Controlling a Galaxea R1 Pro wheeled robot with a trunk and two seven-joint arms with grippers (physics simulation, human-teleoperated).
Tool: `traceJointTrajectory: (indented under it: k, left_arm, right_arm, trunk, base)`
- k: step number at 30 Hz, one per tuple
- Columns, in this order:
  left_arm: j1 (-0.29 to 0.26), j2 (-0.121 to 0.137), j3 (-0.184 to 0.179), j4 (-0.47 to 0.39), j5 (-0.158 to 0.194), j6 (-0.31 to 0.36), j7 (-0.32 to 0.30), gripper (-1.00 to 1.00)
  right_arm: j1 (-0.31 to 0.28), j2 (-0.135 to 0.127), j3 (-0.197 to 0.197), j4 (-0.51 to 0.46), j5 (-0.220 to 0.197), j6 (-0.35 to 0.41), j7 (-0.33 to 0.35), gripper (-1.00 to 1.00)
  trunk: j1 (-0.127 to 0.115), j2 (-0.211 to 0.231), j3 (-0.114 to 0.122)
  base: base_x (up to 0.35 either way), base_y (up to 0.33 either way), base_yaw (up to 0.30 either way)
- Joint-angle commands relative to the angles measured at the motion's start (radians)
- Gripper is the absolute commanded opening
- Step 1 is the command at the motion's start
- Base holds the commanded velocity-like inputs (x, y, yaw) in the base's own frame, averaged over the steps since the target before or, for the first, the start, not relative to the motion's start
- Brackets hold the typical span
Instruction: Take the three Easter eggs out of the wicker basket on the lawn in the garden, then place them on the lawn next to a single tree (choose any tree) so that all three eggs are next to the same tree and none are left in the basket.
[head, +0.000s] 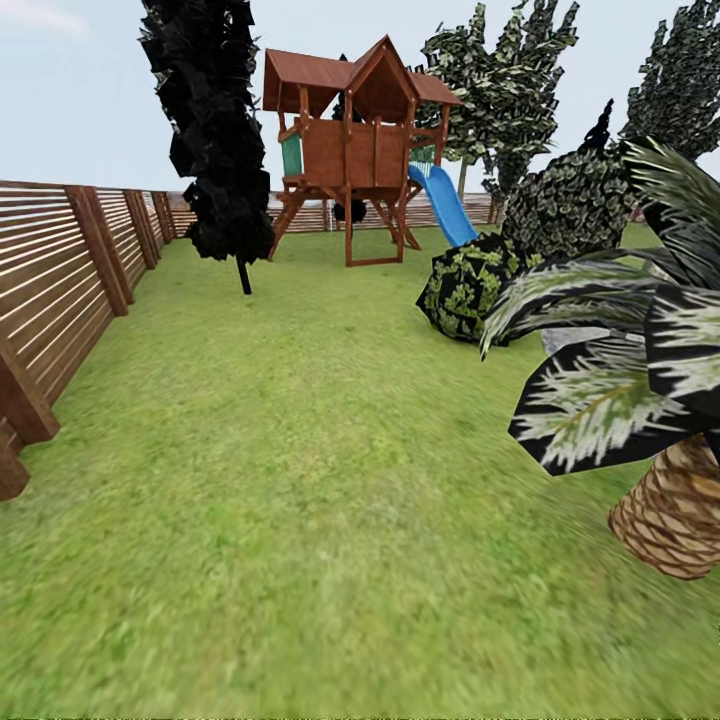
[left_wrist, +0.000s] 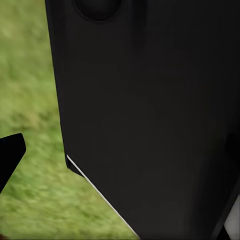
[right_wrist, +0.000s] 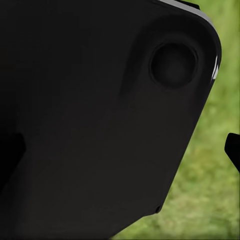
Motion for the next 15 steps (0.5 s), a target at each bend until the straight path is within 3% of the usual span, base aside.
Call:
traceJointTrajectory:
  k: [1,15]
  left_arm:
    - [0.0,0.0,0.0,0.0,0.0,-0.001,-0.001,1.0]
    - [0.0,0.0,0.0,0.0,0.0,-0.001,-0.002,1.0]
  right_arm:
    - [-0.001,0.0,0.008,0.001,0.003,-0.003,0.001,1.0]
    - [-0.001,0.001,0.007,0.001,0.004,-0.003,0.001,1.0]
  trunk:
    - [0.0,0.0,-0.003]
    - [0.0,0.0,-0.025]
  base:
    - [0.0,0.0,0.0]
    - [0.0,0.0,0.0]
